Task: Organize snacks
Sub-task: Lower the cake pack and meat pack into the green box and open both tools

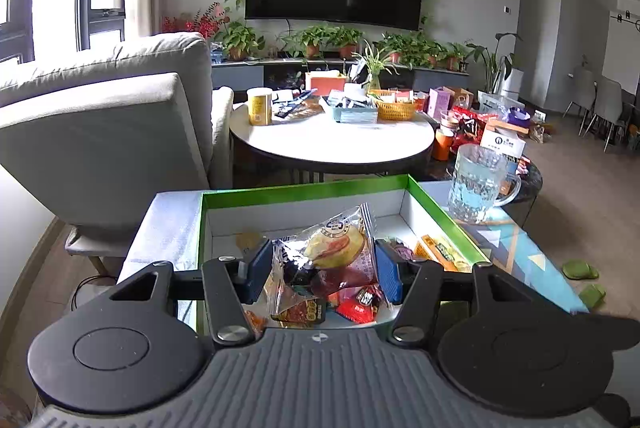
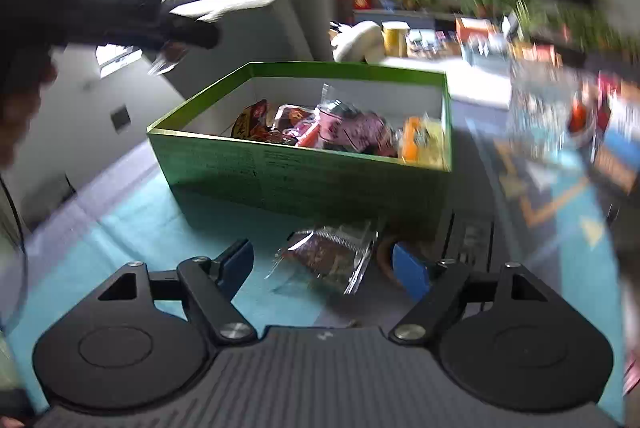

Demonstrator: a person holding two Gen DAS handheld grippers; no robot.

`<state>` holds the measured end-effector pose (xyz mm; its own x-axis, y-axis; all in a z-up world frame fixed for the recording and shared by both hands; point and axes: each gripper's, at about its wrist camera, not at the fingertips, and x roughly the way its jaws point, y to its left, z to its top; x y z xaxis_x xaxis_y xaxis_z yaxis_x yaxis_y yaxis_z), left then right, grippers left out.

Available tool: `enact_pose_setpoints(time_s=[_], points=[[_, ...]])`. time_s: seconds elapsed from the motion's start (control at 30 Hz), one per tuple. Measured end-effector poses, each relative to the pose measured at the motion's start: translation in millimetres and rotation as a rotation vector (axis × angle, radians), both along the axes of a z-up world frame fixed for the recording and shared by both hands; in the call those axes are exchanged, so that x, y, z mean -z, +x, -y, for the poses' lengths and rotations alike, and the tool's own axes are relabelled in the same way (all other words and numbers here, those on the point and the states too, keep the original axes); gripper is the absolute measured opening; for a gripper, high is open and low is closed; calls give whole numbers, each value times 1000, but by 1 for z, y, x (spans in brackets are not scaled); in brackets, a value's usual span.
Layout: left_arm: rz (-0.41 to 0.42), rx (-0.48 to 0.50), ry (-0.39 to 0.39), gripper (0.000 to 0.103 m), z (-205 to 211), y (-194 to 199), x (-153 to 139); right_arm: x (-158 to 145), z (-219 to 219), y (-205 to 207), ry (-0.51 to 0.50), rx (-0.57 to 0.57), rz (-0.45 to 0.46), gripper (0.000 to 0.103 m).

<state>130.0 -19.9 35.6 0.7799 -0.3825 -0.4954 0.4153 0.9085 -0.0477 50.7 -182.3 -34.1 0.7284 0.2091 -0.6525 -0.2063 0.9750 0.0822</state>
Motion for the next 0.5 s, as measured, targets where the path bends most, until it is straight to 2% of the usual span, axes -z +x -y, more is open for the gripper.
enact_pose_setpoints(time_s=[0.1,0.2,0.27,0.37,0.43,0.5], points=[[-13,-8,7,52,-1,2,4,-1,-16,2,-154,-96,55,45],[-32,-16,5,52,-2,6,7,1,-34,5,-298,-289,114,46],[-41,-17,4,52,-2,7,9,5,-43,12,-344,-410,110,46],[-46,-15,3,52,-4,7,10,15,-44,30,-363,-490,42,46],[-45,-17,7,52,-6,6,10,23,-38,43,-357,-476,3,46],[-46,-23,8,52,-8,7,11,26,-26,53,-269,-461,-57,46]])
